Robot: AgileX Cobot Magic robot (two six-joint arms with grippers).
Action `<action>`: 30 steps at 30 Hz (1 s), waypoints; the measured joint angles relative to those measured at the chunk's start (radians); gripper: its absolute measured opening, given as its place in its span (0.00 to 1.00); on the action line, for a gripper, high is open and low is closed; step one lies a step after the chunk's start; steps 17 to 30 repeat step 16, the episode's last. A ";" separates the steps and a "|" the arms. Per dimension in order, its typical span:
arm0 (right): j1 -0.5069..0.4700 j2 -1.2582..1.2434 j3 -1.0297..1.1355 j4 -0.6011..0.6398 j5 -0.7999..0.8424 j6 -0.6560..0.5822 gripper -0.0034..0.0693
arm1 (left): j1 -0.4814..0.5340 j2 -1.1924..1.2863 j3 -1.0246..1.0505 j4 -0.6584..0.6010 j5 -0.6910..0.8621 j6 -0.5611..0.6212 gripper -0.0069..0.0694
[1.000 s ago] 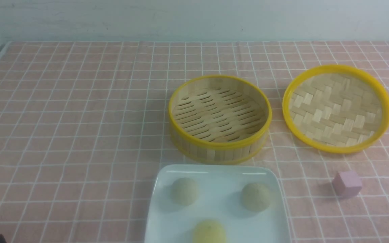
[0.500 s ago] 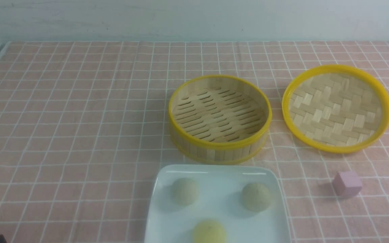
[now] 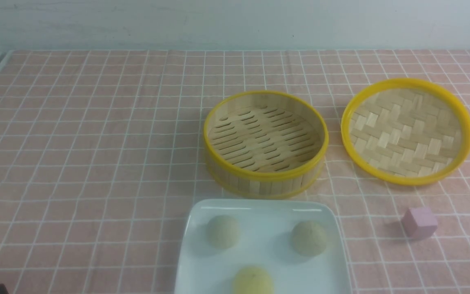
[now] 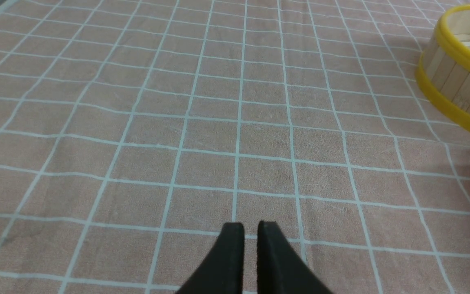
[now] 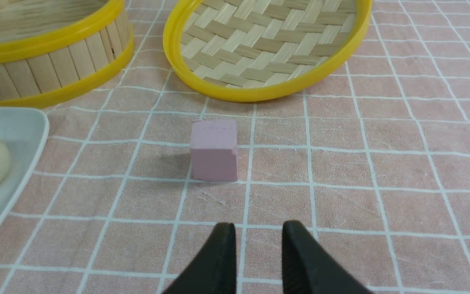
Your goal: Put the steamed buns into the plate on the pink tablecloth.
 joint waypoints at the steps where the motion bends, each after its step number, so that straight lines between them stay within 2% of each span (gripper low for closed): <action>1: 0.000 0.000 0.000 0.000 0.000 0.000 0.26 | 0.000 0.000 0.000 0.000 0.000 0.000 0.19; 30: 0.000 0.000 0.000 0.000 0.000 -0.003 0.29 | 0.000 0.000 0.000 0.000 0.000 0.000 0.21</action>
